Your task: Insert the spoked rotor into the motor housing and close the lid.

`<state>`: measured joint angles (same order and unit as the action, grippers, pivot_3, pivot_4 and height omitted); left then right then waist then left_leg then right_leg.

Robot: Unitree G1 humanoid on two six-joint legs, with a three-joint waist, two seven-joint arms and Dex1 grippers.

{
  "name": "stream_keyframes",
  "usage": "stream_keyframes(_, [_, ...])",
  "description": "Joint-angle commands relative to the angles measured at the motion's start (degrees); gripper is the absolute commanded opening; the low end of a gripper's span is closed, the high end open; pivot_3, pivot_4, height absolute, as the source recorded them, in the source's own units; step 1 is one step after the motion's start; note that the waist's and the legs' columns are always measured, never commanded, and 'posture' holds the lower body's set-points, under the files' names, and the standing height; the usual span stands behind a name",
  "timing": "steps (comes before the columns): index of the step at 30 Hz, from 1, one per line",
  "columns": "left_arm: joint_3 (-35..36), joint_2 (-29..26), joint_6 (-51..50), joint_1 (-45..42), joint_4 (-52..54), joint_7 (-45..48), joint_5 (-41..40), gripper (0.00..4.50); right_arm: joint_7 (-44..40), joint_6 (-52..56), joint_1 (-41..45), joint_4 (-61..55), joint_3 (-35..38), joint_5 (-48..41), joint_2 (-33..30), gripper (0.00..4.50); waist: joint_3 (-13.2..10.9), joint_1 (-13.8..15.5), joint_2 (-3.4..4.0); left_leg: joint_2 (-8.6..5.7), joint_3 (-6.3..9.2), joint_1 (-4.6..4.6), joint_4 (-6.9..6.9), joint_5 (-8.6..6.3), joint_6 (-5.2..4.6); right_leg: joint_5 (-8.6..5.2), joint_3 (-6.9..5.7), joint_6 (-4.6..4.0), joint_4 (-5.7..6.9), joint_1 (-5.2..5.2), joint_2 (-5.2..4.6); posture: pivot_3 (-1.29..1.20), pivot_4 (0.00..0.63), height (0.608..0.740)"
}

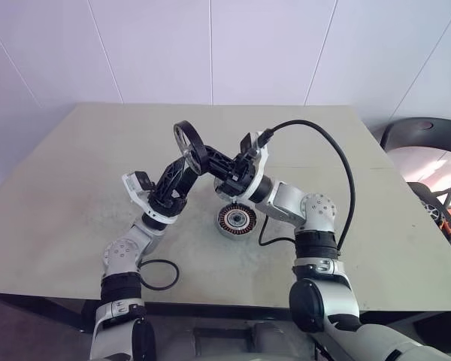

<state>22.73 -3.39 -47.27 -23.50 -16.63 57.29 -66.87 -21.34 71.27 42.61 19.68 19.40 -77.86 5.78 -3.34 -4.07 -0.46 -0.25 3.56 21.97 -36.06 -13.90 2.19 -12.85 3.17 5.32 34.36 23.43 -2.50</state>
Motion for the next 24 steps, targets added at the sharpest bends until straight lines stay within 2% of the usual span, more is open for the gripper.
stream_keyframes(1, [-0.44,-0.15,-0.43,-1.78,2.89,0.49,-1.59,4.45,0.26,-0.28,0.34,0.10,-0.05,-0.90,0.59,0.30,0.00,0.00,0.00,0.00,0.00,0.00,0.00,0.00,0.00,0.00,0.00,0.00,0.00,0.00,0.00,0.00,0.000,0.740])
stream_keyframes(3, [-0.35,-0.12,-0.53,-1.87,2.98,0.39,-1.77,4.45,0.34,-0.39,0.35,0.23,0.01,-0.94,0.59,0.30,0.00,0.00,0.00,0.00,0.00,0.00,0.00,0.00,0.00,0.00,0.00,0.00,0.00,0.00,0.00,0.00,0.000,0.740])
stream_keyframes(6, [-0.18,0.08,-0.80,-2.00,3.57,0.03,-2.40,3.87,0.45,-0.42,0.24,0.36,0.10,-1.07,0.56,0.30,0.00,0.00,0.00,0.00,0.00,0.00,-0.01,0.00,0.00,0.00,0.00,0.00,0.00,0.00,0.00,0.00,0.000,0.740])
stream_keyframes(16, [0.59,0.20,-1.45,-2.52,4.74,-1.05,-4.75,0.45,0.65,-0.31,0.19,1.29,0.06,-1.50,0.85,0.30,0.00,-0.04,0.00,0.00,0.00,0.00,-0.01,0.00,0.00,0.01,0.00,0.01,0.01,0.00,0.00,0.00,0.000,0.740])
stream_keyframes(17, [0.63,0.24,-1.48,-2.46,4.88,-1.20,-4.86,0.22,0.71,-0.26,0.13,1.22,0.03,-1.65,0.84,0.30,0.00,-0.01,0.00,0.00,0.00,0.00,-0.02,0.00,0.00,0.01,0.00,0.01,0.01,0.00,0.00,0.00,0.000,0.740])
stream_keyframes(24, [0.38,0.50,-1.22,-1.78,6.31,-2.18,-4.56,0.21,0.25,-0.22,-0.18,0.57,-0.20,-1.82,0.97,0.30,0.00,0.01,0.00,0.00,0.00,0.01,-0.04,0.00,0.00,0.01,0.01,0.01,0.01,-0.01,0.00,0.00,0.000,0.740])
